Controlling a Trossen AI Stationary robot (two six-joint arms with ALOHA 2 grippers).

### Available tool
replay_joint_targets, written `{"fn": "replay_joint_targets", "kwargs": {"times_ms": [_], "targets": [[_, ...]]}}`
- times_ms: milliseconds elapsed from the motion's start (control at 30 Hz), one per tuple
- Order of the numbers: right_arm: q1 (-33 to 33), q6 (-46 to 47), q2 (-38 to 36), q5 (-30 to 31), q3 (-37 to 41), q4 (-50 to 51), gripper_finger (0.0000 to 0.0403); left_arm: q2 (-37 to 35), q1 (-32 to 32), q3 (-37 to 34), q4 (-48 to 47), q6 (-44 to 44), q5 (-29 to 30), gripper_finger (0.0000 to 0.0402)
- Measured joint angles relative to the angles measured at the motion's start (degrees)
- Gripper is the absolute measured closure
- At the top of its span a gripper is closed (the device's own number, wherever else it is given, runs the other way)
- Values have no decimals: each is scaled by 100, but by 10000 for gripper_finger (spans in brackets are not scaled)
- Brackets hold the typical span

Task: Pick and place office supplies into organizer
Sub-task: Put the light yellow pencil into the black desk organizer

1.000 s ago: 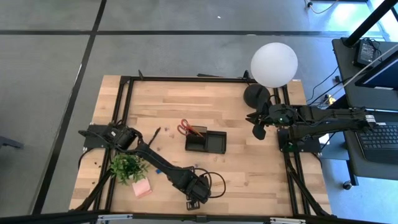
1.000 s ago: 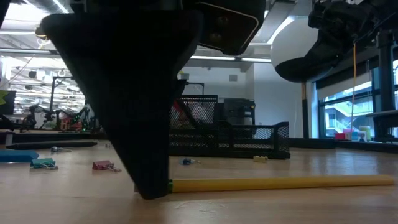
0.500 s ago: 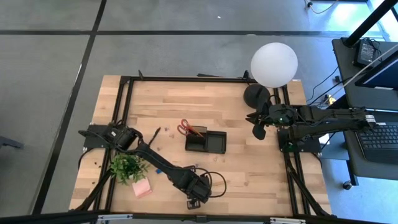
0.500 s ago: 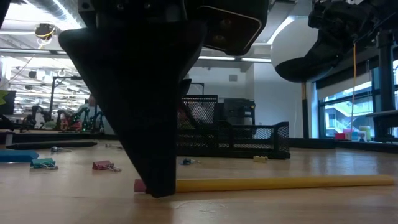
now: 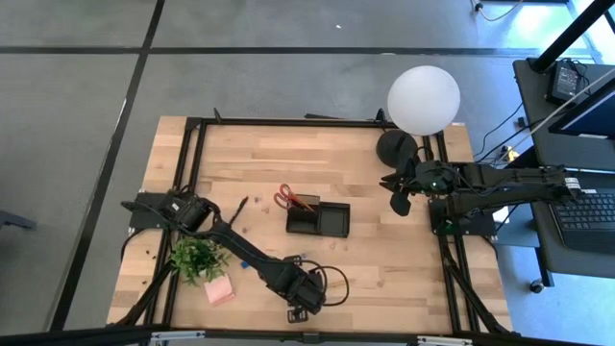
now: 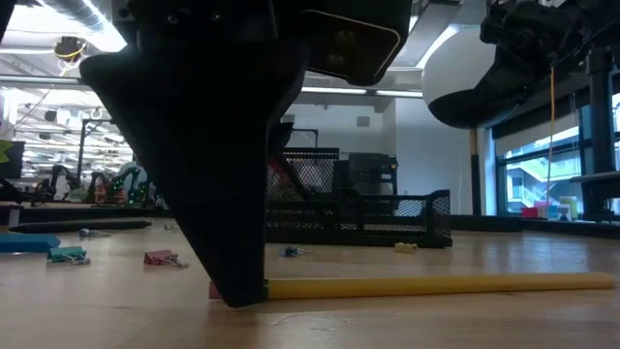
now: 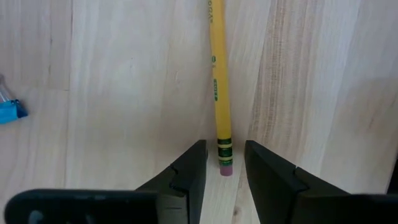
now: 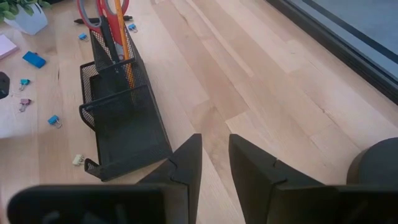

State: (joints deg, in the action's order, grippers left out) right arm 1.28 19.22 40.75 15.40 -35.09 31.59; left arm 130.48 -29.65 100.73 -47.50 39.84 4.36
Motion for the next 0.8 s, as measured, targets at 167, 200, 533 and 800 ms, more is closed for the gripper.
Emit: {"fn": "replay_joint_targets", "kwargs": {"times_ms": [167,200,533,800], "targets": [[0,0,-2,0,0,0,318,94,7,1,-3,-11,1,296],[-2,0,-2,0,0,0,318,127,7,4,-3,-11,2,297],[0,-15,-2,0,0,0,318,153,28,4,-40,-11,-39,345],[-2,-17,-2,0,-2,0,318,153,33,2,-40,-7,-107,383]]}}
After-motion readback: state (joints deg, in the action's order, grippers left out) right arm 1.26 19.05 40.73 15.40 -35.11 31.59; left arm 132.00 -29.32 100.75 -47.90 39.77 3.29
